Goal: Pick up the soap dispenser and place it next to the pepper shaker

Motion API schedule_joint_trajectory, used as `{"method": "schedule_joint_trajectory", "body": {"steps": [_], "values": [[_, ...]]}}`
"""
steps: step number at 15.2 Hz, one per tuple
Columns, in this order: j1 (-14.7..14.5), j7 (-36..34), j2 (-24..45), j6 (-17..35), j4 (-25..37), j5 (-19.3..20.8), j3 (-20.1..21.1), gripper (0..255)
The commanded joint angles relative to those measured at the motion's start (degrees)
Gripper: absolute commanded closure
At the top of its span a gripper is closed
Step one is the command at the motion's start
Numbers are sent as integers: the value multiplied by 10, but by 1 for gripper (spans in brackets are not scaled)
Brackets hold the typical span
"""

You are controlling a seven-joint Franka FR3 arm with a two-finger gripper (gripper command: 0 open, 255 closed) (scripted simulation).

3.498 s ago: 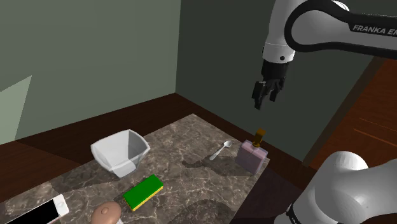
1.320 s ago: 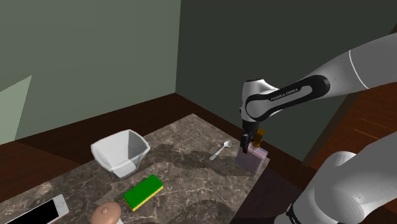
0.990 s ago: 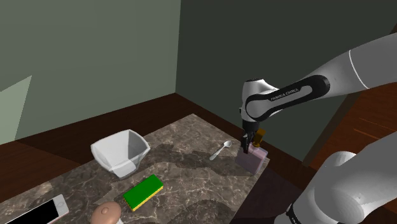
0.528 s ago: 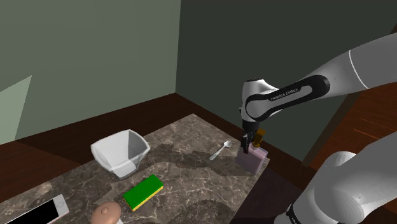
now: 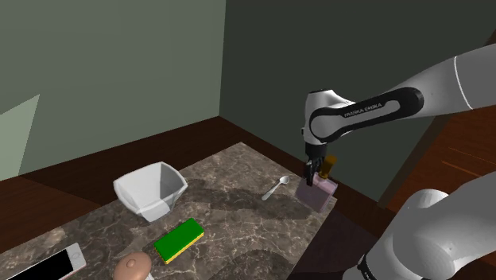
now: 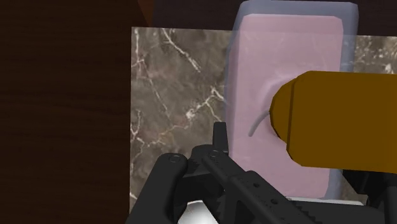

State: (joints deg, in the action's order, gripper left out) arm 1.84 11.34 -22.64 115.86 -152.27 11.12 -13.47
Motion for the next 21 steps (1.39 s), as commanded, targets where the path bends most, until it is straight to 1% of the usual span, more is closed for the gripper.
{"method": "schedule_joint_trajectory", "body": {"steps": [1, 11, 21], "values": [[0, 0, -12, -20, 8, -1, 3, 255], [-1, 4, -53, -110, 57, -6, 12, 255], [-2, 8, -77, -193, 117, -12, 21, 255]]}}
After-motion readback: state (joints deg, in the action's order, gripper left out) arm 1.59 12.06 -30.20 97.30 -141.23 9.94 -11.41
